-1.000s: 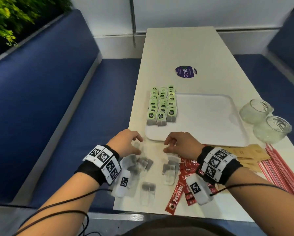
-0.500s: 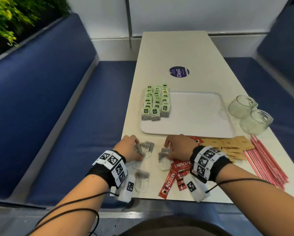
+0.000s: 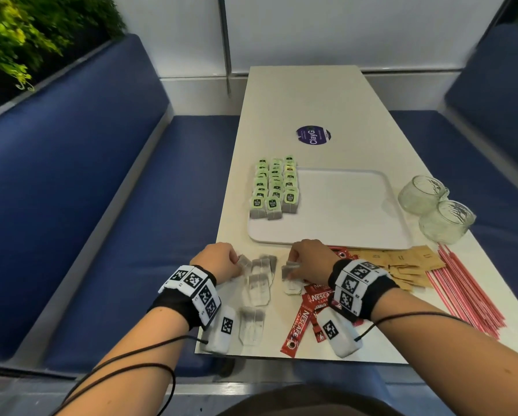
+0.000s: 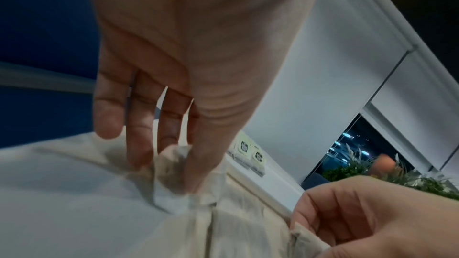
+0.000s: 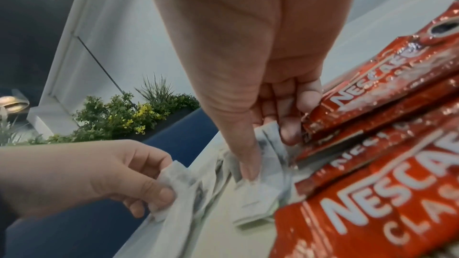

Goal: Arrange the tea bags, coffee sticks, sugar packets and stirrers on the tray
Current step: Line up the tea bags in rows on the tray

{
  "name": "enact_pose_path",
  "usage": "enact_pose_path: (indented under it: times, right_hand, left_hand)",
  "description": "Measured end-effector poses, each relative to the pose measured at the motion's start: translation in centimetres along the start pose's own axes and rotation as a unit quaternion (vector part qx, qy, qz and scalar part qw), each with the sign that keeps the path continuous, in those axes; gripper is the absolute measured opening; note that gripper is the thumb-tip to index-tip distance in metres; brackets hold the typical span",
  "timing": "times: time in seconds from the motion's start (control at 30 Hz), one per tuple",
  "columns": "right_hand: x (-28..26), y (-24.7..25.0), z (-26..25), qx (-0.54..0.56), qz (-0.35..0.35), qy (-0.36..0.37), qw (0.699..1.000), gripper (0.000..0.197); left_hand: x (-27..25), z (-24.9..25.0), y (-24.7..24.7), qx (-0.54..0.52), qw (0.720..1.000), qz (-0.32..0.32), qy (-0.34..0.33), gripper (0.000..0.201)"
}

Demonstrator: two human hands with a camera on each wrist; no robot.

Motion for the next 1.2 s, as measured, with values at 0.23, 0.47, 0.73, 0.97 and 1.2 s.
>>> enact_pose_path:
  times: [0.23,0.47,0.73,0.97,1.2]
  right_hand:
    - [-0.4,3.0,1.8,0.284,0.121,-0.011,0.951,0.030]
    - [-0.8,3.2,0.0,0.574,0.117,-0.002,0.811,0.030]
    - [-0.4,2.7,0.8,0.626,0.075,-0.032,0.775,0.027]
    - [0.4,3.7,-0.1,0.715,0.054,-0.046,0.695,0.036]
    - [0.9,2.9,-0.5,0.651,0.042,-0.060,0.756,0.033]
  left_hand:
    - [0.3,1.6,2.9,-0.126,0.985,0.090,-0.077,0.018]
    - [0.4,6.6,1.2,-0.355,0.923,0.043,-0.139,0.035]
    - [0.4,8.0,1.2,-0.510,0.849,0.013,-0.140,0.036]
    - [0.0,10.3,-1.5,-0.495,0.844,-0.084,-0.187,0.059]
    - [1.8,9.0,-1.1,-0.613,0.785,-0.017,-0.090,0.030]
Point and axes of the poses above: each hand's wrist, its own x-axis towards the middle knuckle, its own y-axis out of the back of the hand, z = x × y, the point moved 6 cm from there along x, towards the middle knuckle, and after that the axes turned 3 degrees about y, right-handed, at the moved point
